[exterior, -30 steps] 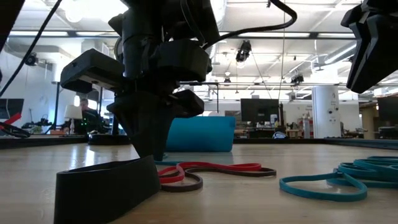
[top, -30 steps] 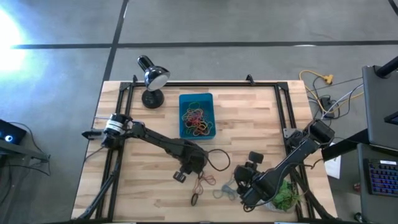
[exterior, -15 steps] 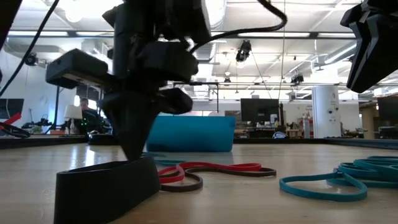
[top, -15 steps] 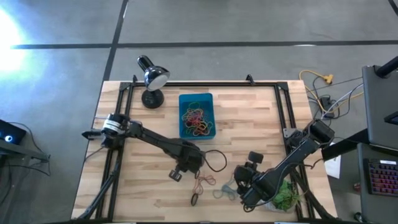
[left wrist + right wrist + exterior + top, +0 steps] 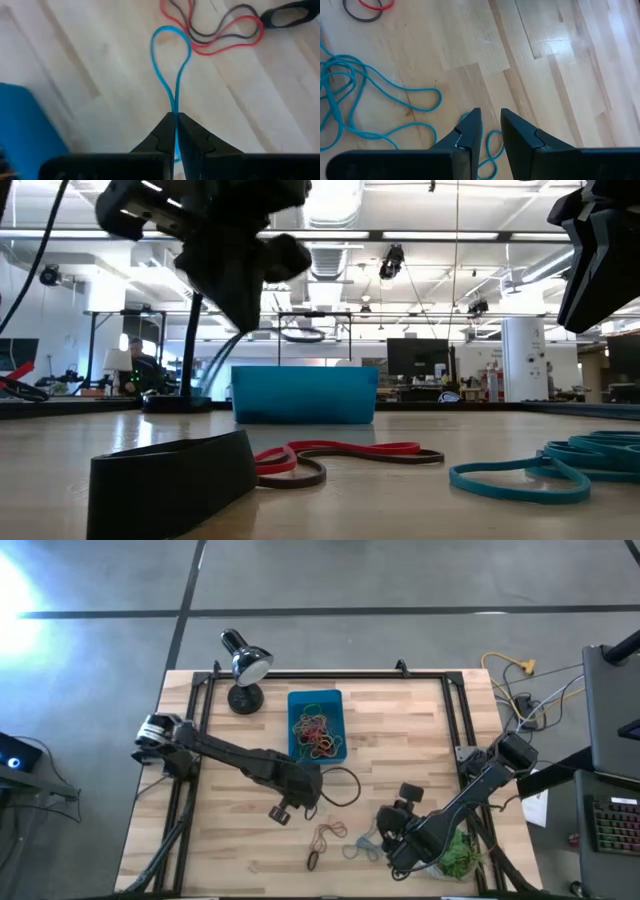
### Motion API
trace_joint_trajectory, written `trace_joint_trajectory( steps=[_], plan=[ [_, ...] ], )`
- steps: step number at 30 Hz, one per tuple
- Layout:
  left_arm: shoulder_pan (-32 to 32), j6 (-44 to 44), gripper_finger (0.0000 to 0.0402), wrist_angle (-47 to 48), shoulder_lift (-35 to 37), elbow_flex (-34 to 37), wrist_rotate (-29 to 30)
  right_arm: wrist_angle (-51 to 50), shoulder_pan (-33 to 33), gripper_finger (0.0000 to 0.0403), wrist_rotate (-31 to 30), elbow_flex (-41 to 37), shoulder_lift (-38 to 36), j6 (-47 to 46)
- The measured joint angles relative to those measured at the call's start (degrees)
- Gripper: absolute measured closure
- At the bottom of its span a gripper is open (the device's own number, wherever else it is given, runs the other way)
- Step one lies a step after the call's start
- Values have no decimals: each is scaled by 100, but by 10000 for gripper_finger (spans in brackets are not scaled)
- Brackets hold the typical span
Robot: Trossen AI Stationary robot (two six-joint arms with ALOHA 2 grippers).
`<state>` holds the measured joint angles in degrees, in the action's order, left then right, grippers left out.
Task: Pick and place rubber bands into bin
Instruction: Put the blue rubber band into the blue bin
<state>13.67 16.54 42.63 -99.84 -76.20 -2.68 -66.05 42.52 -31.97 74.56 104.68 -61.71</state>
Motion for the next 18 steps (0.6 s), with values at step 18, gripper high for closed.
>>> trace_joint_trajectory(
  steps=[18],
  plan=[
    [-1196, 813, 401, -177, 657, -20, 2110, 29, 0, 335, -126, -2, 0, 37]
  ],
)
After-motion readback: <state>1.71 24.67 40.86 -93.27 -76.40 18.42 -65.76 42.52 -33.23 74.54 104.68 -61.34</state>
